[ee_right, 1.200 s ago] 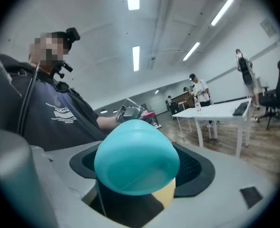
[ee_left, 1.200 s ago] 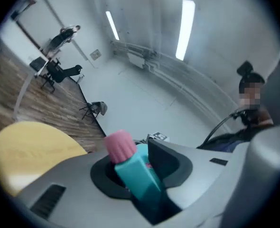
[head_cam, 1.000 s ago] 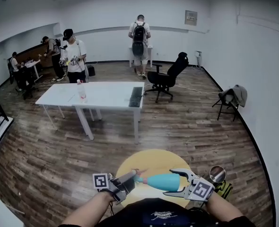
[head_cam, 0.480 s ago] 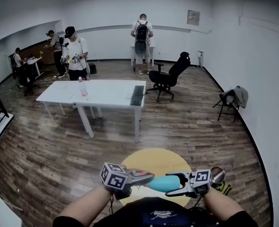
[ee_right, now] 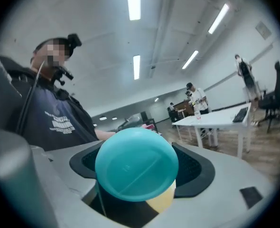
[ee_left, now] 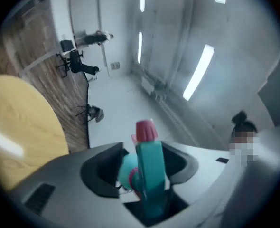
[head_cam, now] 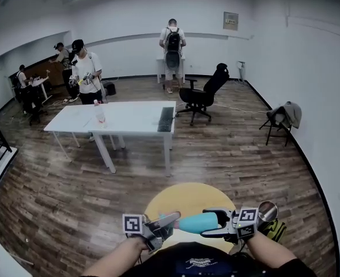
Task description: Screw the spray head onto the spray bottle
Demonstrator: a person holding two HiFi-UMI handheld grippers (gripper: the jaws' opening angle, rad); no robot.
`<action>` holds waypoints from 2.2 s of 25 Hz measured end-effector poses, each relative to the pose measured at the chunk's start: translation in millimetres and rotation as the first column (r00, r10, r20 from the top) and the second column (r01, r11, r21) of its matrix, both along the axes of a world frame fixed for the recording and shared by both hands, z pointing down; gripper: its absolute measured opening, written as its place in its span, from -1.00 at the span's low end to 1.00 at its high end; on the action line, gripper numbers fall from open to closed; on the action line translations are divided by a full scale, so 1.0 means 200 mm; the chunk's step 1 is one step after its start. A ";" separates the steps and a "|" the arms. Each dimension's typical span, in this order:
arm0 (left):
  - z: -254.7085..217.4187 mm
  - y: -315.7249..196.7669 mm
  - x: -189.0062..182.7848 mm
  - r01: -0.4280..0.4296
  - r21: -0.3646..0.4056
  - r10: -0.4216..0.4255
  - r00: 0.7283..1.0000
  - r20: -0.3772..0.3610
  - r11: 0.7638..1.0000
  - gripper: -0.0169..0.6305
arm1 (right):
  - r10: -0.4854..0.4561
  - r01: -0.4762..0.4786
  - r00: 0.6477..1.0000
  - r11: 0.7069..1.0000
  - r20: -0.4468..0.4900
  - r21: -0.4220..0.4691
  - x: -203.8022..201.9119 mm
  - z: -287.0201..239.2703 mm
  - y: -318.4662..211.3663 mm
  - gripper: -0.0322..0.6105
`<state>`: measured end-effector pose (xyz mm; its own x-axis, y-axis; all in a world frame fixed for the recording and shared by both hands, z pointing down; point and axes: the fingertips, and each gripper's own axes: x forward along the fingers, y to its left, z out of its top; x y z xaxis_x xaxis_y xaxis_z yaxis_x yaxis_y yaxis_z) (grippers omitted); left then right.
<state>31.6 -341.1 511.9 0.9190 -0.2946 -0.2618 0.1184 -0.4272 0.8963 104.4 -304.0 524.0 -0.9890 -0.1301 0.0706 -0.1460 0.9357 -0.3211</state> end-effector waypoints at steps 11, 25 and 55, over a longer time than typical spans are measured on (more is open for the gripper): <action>-0.06 0.00 -0.16 0.073 0.127 -0.067 0.996 -0.050 0.989 0.34 | 0.114 0.031 0.962 0.855 -0.247 0.518 -0.02 -0.14 0.10 0.43; -0.09 0.11 0.19 -0.263 0.386 0.093 0.909 0.405 0.884 -0.54 | -0.077 0.079 0.996 0.996 0.047 -0.044 0.05 0.05 0.05 0.44; -0.16 0.18 0.13 -0.192 0.424 0.099 0.968 0.232 0.885 -0.41 | -0.076 0.076 0.997 0.997 -0.006 -0.017 0.05 0.01 0.10 0.45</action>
